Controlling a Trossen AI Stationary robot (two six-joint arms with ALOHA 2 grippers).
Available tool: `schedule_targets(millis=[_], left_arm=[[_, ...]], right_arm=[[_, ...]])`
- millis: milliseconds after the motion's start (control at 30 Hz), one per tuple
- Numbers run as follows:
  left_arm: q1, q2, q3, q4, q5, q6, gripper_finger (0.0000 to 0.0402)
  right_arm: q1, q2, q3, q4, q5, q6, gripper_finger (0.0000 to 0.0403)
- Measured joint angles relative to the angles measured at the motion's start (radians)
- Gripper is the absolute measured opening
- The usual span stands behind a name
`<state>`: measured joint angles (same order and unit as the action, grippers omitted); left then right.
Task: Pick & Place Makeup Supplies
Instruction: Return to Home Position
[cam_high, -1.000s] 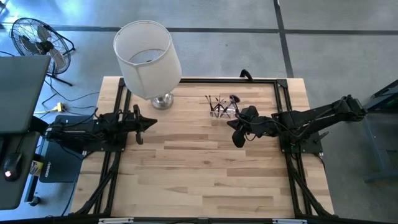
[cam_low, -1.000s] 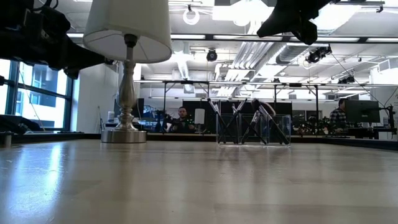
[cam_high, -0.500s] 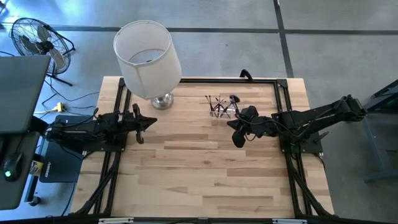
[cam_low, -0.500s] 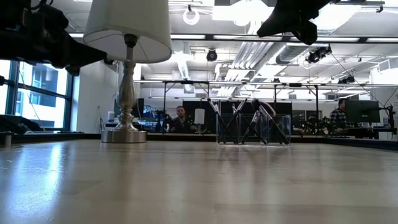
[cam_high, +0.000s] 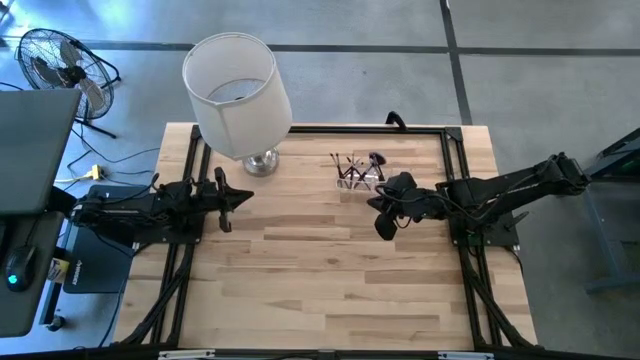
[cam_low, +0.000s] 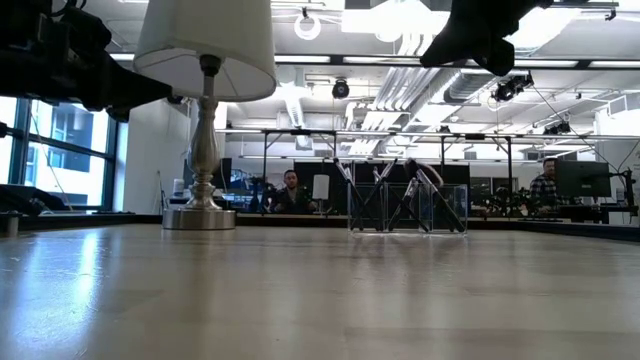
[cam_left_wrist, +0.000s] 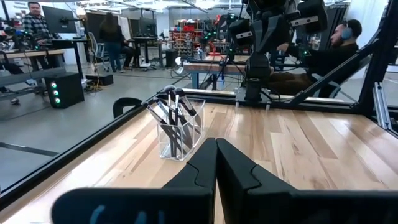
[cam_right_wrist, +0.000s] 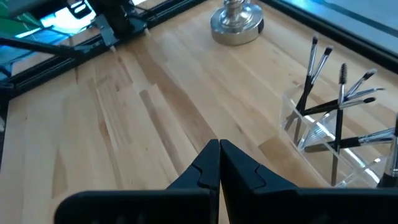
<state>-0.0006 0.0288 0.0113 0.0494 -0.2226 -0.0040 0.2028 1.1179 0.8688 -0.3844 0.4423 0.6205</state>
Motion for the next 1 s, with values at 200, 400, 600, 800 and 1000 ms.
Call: schedule_targets(millis=[200, 400, 600, 800, 1000], left_arm=[[0.0, 0.0, 0.0, 0.0, 0.0, 0.0, 0.0001], [0.0, 0.0, 0.0, 0.0, 0.0, 0.0, 0.0001], [0.0, 0.0, 0.0, 0.0, 0.001, 0.0, 0.0001], [0.0, 0.0, 0.0, 0.0, 0.001, 0.0, 0.0001], [0.0, 0.0, 0.0, 0.0, 0.001, 0.0, 0.0001]], right_arm=[[0.0, 0.0, 0.0, -0.054, -0.033, -0.046, 0.0001], [0.0, 0.0, 0.0, -0.1, -0.033, -0.155, 0.0001], [0.001, 0.0, 0.0, -0.136, -0.049, -0.28, 0.0001], [0.001, 0.0, 0.0, -0.152, -0.113, -0.393, 0.0001], [0.001, -0.028, -0.074, -0.089, -0.173, -0.454, 0.0]])
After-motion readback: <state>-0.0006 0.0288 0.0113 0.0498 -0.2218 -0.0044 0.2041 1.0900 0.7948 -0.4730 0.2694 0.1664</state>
